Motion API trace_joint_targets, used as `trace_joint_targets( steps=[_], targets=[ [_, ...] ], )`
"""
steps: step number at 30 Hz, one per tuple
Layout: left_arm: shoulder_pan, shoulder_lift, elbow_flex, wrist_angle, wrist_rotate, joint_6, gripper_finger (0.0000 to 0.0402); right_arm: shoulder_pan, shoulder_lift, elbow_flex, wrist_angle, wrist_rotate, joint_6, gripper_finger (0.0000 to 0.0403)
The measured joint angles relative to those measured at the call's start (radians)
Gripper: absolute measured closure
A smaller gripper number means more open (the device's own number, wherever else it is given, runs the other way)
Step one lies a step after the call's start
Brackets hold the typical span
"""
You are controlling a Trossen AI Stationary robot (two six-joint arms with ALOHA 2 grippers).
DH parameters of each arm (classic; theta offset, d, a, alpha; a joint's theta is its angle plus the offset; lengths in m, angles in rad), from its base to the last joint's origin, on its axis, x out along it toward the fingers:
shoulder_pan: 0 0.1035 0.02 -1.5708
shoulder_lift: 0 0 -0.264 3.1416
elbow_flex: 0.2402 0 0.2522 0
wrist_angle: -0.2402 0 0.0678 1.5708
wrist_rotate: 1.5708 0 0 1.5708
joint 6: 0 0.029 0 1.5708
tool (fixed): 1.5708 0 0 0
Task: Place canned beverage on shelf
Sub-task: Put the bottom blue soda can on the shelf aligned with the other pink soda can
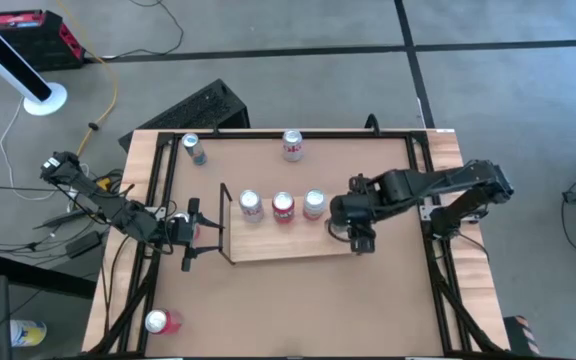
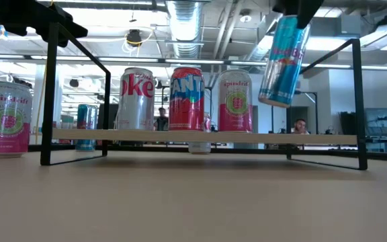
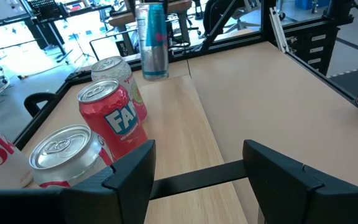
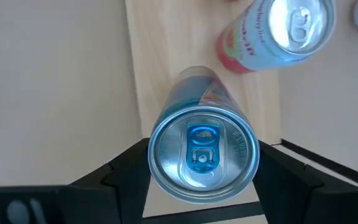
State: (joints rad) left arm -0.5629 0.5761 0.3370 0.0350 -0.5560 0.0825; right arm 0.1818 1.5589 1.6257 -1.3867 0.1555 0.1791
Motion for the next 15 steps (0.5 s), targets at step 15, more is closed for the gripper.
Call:
trace_joint_targets(
  steps=[15],
  targets=[
    [0.0,0.0,0.0,0.0,0.0,0.0,0.0174,-0.106,0.0,0.0,-0.062,0.0,-0.195,0.0141]
  ],
)
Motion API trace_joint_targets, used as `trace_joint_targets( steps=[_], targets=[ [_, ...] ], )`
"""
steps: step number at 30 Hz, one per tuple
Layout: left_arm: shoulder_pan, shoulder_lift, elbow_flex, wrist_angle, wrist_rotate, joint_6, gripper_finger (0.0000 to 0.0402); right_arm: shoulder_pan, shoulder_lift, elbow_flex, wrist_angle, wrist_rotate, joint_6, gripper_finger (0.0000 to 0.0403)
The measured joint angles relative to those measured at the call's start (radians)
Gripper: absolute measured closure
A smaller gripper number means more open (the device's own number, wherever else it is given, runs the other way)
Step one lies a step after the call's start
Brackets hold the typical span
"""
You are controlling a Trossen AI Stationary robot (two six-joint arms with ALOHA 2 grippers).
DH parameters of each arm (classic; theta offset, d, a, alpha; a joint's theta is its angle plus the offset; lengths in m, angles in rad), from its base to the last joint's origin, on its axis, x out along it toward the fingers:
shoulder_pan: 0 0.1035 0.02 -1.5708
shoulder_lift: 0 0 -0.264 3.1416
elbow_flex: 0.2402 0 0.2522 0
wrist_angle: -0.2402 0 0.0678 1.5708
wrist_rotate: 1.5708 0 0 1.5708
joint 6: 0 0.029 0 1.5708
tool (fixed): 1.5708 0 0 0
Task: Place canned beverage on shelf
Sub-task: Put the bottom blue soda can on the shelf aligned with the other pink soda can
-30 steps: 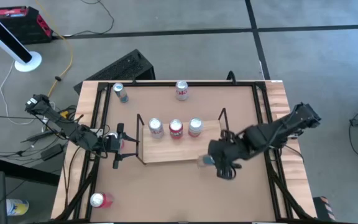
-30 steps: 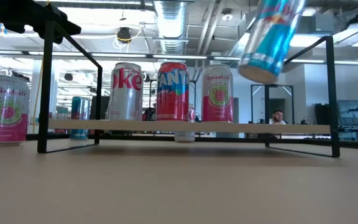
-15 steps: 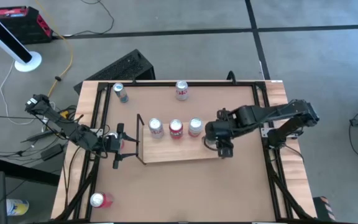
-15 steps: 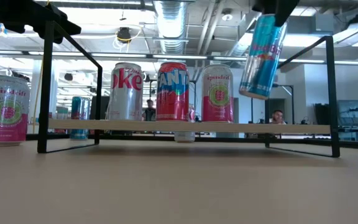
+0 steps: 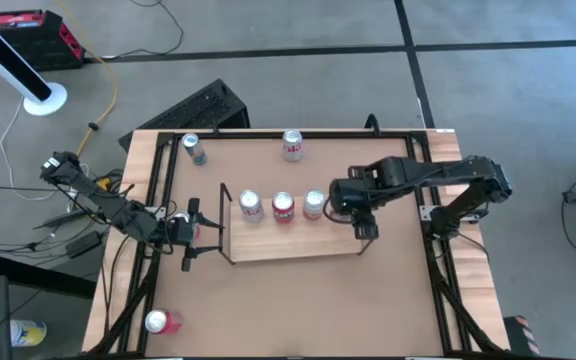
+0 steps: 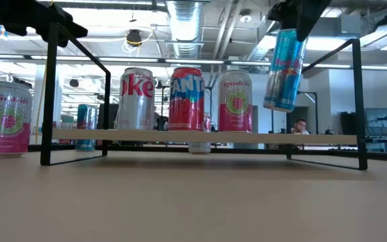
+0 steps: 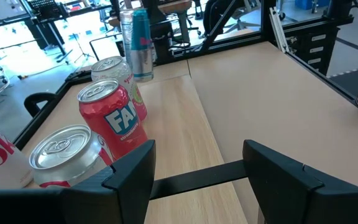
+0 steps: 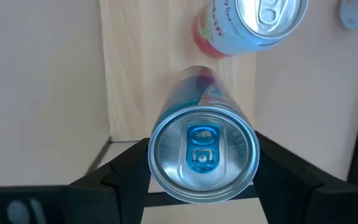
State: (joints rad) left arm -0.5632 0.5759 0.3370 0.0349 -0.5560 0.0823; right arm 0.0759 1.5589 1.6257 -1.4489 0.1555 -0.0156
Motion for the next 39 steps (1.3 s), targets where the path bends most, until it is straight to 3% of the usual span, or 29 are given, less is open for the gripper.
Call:
trace_joint_targets(
  steps=[20,27,39],
  targets=[
    [0.0,0.0,0.0,0.0,0.0,0.0,0.0174,-0.186,0.0,0.0,0.007,-0.026,-0.267,0.0141],
    [0.0,0.0,0.0,0.0,0.0,0.0,0.0174,-0.21,0.0,0.0,0.018,-0.033,-0.308,0.0141],
    [0.0,0.0,0.0,0.001,0.0,0.0,0.0174,-0.218,0.113,0.001,-0.034,-0.041,-0.353,0.0141]
  ],
)
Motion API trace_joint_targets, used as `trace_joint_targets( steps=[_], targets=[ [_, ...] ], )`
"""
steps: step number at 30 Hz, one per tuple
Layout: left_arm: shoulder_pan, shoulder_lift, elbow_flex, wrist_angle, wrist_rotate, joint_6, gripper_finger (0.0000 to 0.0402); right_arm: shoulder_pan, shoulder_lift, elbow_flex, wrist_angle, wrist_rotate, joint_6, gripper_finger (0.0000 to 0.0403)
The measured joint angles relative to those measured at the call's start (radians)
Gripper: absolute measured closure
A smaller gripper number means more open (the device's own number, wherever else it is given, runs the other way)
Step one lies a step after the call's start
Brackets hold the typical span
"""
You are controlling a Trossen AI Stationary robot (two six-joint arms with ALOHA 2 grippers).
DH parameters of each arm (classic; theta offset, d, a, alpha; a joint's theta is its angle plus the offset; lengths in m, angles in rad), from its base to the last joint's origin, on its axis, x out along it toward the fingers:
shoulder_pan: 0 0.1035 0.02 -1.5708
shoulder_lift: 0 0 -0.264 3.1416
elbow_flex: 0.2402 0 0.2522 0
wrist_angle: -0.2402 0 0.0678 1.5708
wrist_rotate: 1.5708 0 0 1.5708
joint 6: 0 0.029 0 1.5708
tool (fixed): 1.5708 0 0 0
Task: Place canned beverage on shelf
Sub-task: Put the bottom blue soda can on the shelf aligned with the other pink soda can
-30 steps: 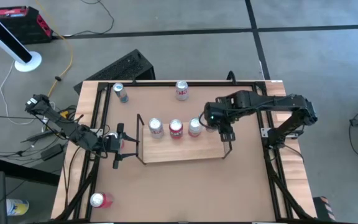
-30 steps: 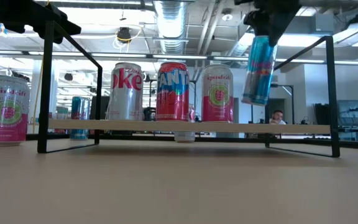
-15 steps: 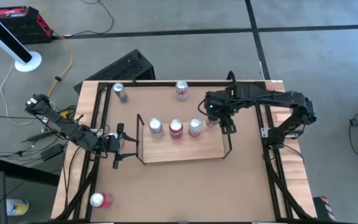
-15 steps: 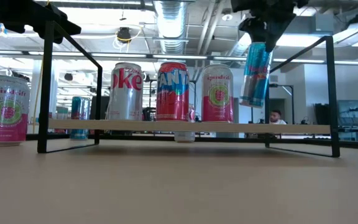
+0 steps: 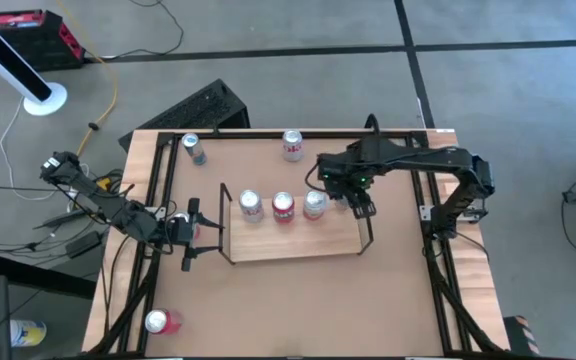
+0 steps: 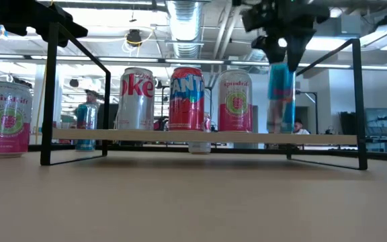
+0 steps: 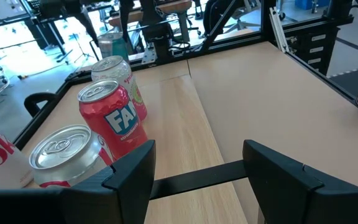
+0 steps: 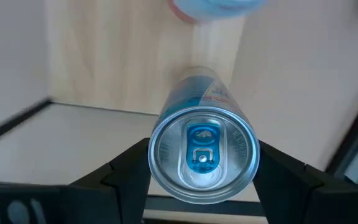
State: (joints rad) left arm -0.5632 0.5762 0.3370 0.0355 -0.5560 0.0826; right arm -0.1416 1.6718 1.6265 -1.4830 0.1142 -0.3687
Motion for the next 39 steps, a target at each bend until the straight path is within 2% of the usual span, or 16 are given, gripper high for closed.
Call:
trace_joint_targets(
  steps=[4,8,17,21,30,39],
  targets=[
    [0.0,0.0,0.0,0.0,0.0,0.0,0.0174,-0.005,0.013,0.002,-0.004,-0.011,-0.004,0.0141],
    [0.0,0.0,0.0,-0.001,0.0,0.0,0.0174,-0.013,0.028,0.002,0.002,-0.066,-0.007,0.0141],
    [0.0,0.0,0.0,-0.001,0.0,0.0,0.0174,-0.024,0.04,0.005,0.002,-0.076,-0.041,0.0141],
    [0.0,0.0,0.0,-0.001,0.0,0.0,0.0174,-0.024,0.04,0.004,0.002,-0.075,0.007,0.0141],
    [0.0,0.0,0.0,-0.001,0.0,0.0,0.0174,-0.023,0.046,-0.001,0.003,-0.059,0.083,0.005],
    [0.0,0.0,0.0,-0.001,0.0,0.0,0.0174,-0.017,0.045,0.0,0.0,-0.06,0.091,0.0048]
  ],
)
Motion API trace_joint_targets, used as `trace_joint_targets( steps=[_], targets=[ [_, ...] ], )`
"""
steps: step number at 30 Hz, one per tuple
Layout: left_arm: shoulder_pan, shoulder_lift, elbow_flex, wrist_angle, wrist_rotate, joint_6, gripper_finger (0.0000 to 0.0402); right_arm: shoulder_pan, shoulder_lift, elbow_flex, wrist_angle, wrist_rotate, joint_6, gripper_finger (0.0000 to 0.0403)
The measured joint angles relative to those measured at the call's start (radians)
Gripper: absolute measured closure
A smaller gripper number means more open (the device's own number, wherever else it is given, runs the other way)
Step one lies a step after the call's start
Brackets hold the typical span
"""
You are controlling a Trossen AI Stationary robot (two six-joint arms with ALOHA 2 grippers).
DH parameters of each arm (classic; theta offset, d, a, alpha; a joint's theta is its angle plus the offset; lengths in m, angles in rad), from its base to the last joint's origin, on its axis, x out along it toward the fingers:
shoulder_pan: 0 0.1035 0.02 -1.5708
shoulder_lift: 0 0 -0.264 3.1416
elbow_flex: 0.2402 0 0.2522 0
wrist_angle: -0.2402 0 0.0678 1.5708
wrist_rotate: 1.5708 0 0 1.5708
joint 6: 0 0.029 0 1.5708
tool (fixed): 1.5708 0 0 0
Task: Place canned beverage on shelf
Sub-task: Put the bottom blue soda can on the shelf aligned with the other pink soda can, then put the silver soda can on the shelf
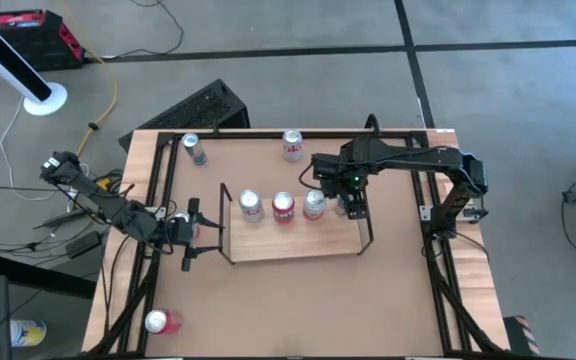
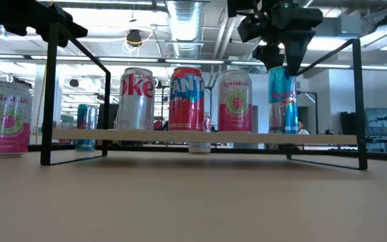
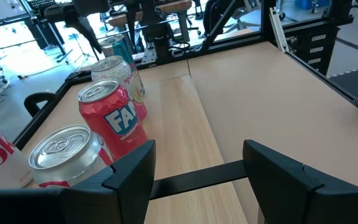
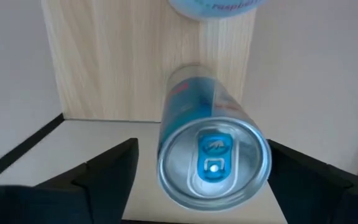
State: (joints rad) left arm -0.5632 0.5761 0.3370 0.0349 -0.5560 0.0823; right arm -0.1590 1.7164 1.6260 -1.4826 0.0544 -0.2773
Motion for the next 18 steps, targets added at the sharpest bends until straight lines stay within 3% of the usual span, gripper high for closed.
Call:
trace_joint_targets(
  steps=[10,18],
  targets=[
    [0.0,0.0,0.0,0.0,0.0,0.0,0.0174,0.016,0.0,0.013,-0.01,0.0,0.008,0.0051],
    [0.0,0.0,0.0,0.0,0.0,0.0,0.0174,0.022,-0.001,0.171,-0.028,0.056,0.035,0.0051]
  ],
)
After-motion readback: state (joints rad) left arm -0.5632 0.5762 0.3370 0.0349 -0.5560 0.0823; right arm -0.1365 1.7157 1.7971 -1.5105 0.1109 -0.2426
